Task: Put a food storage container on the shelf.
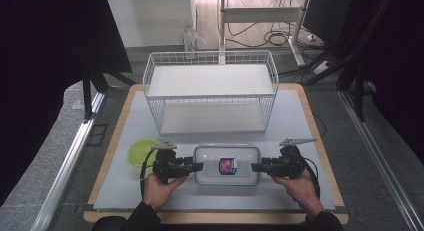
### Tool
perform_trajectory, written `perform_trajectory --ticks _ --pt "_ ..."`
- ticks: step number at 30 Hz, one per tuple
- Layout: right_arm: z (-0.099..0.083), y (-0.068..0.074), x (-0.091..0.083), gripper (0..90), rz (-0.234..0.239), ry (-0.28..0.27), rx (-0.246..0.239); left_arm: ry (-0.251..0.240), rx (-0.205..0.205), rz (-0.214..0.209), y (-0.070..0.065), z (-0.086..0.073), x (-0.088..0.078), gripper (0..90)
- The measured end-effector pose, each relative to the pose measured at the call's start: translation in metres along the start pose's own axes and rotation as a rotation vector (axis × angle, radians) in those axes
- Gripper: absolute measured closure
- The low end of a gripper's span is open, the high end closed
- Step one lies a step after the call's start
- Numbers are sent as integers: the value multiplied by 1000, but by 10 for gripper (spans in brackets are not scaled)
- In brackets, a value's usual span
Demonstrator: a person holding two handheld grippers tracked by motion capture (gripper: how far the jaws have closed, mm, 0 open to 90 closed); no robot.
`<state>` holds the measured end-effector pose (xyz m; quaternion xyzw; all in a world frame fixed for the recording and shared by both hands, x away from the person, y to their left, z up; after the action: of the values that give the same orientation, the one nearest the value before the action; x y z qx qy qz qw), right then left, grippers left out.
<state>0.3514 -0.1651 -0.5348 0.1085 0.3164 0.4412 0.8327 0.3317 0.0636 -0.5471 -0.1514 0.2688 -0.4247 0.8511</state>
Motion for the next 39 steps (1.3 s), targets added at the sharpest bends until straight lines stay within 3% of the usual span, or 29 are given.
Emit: perform_trajectory --ticks 7,15,25,39 --pt "10 5 -3 507 3 -31 -20 -20 32 4 -4 13 -6 517" --pt "32 16 -7 506 9 -77 -77 -54 56 4 -10 30 -15 523" --pt "50 19 -8 506 21 -106 -93 -73 82 18 -12 49 -20 524" --pt "90 31 -11 505 28 -139 -131 -101 102 27 -16 87 -32 524"
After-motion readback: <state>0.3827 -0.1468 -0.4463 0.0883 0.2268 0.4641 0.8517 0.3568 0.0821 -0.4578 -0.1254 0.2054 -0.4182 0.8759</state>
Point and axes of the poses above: each handheld gripper's, and its own axes: x roughly forward along the jaws, z roughly out of its top, y roughly to its left, the point moved 10 cm from there along x, roughly forward along the jaws, and after that the axes turned 11 degrees about -y, right-handed, at the moved point
